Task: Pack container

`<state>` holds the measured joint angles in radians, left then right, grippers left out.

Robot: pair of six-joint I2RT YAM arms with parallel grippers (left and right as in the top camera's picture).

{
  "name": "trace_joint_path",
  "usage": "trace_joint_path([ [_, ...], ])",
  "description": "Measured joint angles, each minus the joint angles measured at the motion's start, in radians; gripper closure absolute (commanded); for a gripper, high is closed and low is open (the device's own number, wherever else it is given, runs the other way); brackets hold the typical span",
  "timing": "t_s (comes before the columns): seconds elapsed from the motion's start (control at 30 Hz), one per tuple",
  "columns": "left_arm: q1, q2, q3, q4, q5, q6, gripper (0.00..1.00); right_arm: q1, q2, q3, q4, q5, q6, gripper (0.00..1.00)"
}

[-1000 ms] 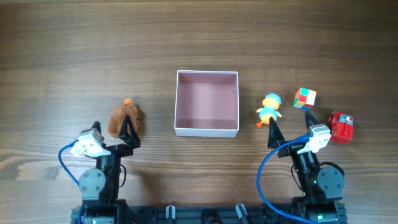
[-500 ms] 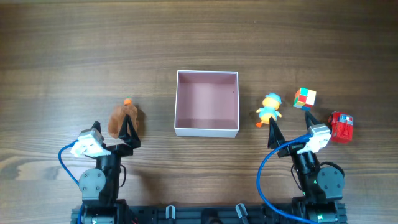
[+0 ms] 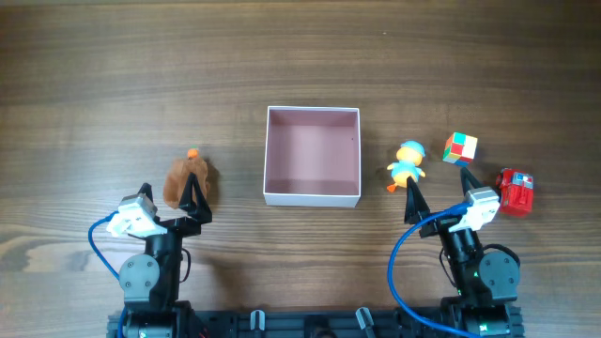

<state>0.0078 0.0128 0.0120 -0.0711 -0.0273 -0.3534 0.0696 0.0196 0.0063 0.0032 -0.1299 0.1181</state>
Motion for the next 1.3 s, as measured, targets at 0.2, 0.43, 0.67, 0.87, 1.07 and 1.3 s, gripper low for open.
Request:
trace_joint_path([
  [0.2, 0.0, 0.0, 0.0, 0.0, 0.0, 0.0, 0.0, 0.0, 0.0, 0.0, 0.0, 0.0, 0.0, 0.0],
  [0.43, 0.0, 0.0, 0.0, 0.0, 0.0, 0.0, 0.0, 0.0, 0.0, 0.0, 0.0, 0.0, 0.0, 0.0],
  [0.67, 0.0, 0.0, 0.0, 0.0, 0.0, 0.0, 0.0, 0.0, 0.0, 0.0, 0.0, 0.0, 0.0, 0.0],
  [0.87, 0.0, 0.0, 0.0, 0.0, 0.0, 0.0, 0.0, 0.0, 0.0, 0.0, 0.0, 0.0, 0.026, 0.0],
  [1.07, 0.0, 0.0, 0.001, 0.007, 0.072, 0.0, 0.0, 0.0, 0.049, 0.002, -0.008, 0.0, 0.124, 0.0],
  [1.3, 0.0, 0.127, 0.219, -0.143, 0.127, 0.0, 0.0, 0.0, 0.317, 0.243, -0.175, 0.029, 0.155, 0.0],
])
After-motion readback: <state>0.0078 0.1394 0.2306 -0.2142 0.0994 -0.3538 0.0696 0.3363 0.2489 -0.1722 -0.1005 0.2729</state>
